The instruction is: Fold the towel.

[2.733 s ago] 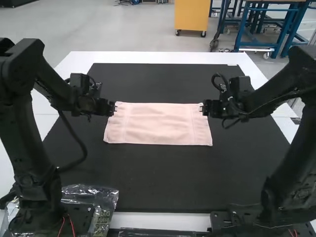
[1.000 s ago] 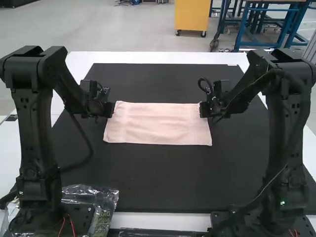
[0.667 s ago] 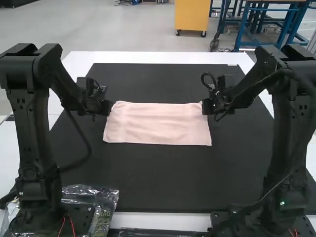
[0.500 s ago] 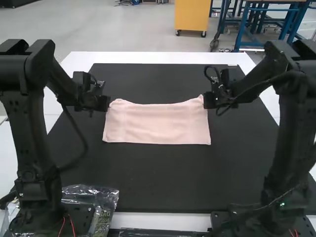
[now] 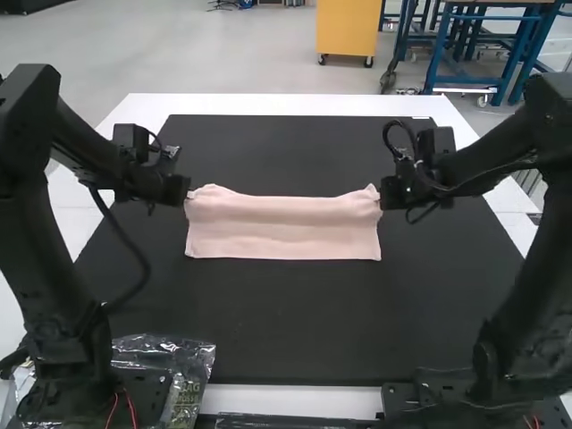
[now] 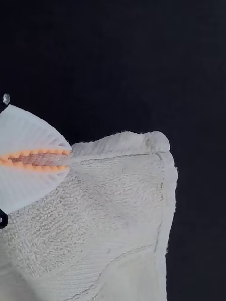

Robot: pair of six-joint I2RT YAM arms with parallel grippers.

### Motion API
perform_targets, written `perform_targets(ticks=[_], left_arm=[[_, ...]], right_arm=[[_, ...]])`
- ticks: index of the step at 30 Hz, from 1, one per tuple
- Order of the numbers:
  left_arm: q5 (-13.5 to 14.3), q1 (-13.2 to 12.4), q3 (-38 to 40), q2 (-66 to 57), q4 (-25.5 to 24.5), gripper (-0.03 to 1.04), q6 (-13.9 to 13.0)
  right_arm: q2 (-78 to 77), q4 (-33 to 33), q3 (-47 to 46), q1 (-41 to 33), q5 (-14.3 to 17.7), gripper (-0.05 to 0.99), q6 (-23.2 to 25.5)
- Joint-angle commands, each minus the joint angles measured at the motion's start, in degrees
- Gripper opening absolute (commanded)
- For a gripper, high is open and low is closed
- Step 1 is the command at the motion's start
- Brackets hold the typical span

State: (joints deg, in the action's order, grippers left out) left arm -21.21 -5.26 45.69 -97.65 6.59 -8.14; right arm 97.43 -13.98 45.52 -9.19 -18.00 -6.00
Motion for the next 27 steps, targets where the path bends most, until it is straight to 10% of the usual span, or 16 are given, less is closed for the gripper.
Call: perform_targets(ticks=[1,12,15,18,21,27], left_arm=[[0.6,-1.2,-2.4,4.6,-0.7,0.02,-1.4],[1.2,-0.9,-11.9,14.2,-2.7,0.02,-1.4],[1.3,-0.7,-16.2,14.6,-0.5,0.04,-2.4],[3.0,-0.2,-21.3,14.2,5.6,0.55,-2.5],[3.0,-0.3,-23.5,14.7,9.3,0.97,-2.1],[2.8,-1.1,-22.0,17.9,11.4,0.98,2.1]], right_arm=[[-4.4,0.4,-2.3,1.4,-0.4,-0.02,0.4],[-9.4,-0.9,-13.4,1.4,-1.4,-0.02,0.5],[-8.4,-3.6,-16.0,1.3,-1.2,0.29,0.6],[-7.3,-4.7,-16.7,1.4,-0.1,0.89,0.6],[-7.3,-4.7,-16.2,1.4,-0.3,0.91,0.3],[-7.5,-4.4,-14.2,0.8,-0.6,0.91,1.3]])
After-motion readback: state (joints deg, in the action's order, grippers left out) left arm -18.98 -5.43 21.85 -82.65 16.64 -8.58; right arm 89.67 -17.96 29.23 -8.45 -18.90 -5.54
